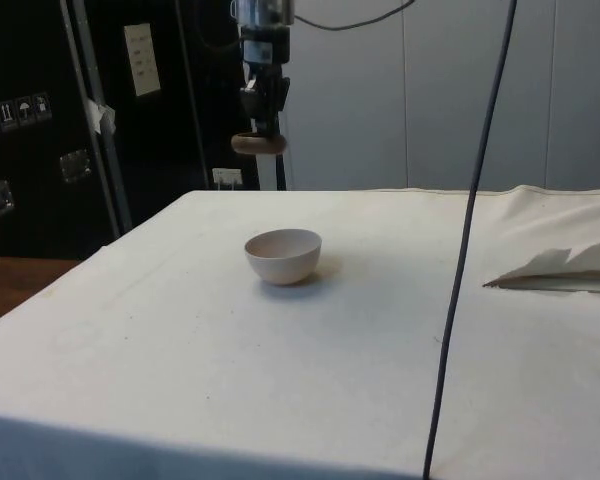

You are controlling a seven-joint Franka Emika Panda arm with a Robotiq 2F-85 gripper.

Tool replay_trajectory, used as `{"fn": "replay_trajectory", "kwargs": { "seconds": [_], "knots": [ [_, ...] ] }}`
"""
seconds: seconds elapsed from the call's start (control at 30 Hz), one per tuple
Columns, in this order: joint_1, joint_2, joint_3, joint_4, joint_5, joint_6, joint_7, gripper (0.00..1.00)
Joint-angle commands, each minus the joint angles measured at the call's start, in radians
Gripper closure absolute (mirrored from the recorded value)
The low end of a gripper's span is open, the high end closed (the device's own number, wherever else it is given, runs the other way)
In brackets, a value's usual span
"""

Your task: Pour the coffee beans from the cup into the bowl.

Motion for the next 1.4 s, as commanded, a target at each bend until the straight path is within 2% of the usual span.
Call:
{"fn": "replay_trajectory", "kwargs": {
  "seconds": [0.0, 0.23, 0.27, 0.3, 0.53, 0.57, 0.6, 0.8, 0.83, 0.87, 1.07, 1.1, 1.13, 1.17, 1.37],
  "knots": [
    [0.007, -0.017, -0.007, -0.019, -0.019, 0.017, 0.018, 0.97],
    [0.008, -0.071, -0.006, -0.07, -0.04, 0.02, 0.031, 0.97],
    [0.001, -0.062, 0.0, -0.057, -0.02, 0.002, 0.014, 0.97],
    [0.008, -0.078, -0.006, -0.076, -0.043, 0.02, 0.033, 0.97],
    [0.006, -0.132, -0.004, -0.125, -0.068, 0.021, 0.05, 0.97],
    [0.001, -0.127, 0.001, -0.116, -0.051, 0.003, 0.034, 0.97],
    [0.005, -0.146, -0.004, -0.137, -0.075, 0.021, 0.054, 0.97],
    [0.005, -0.185, -0.002, -0.178, -0.088, 0.027, 0.066, 0.97],
    [0.001, -0.174, 0.002, -0.162, -0.066, 0.005, 0.045, 0.97],
    [0.006, -0.191, 0.0, -0.186, -0.09, 0.029, 0.069, 0.97],
    [0.003, -0.237, 0.014, -0.246, -0.09, 0.052, 0.089, 0.97],
    [0.002, -0.239, 0.014, -0.25, -0.09, 0.054, 0.092, 0.97],
    [0.002, -0.231, 0.016, -0.238, -0.073, 0.039, 0.072, 0.97],
    [0.002, -0.239, 0.014, -0.25, -0.09, 0.054, 0.092, 0.97],
    [0.002, -0.248, 0.011, -0.263, -0.089, 0.056, 0.12, 0.97]
  ]
}}
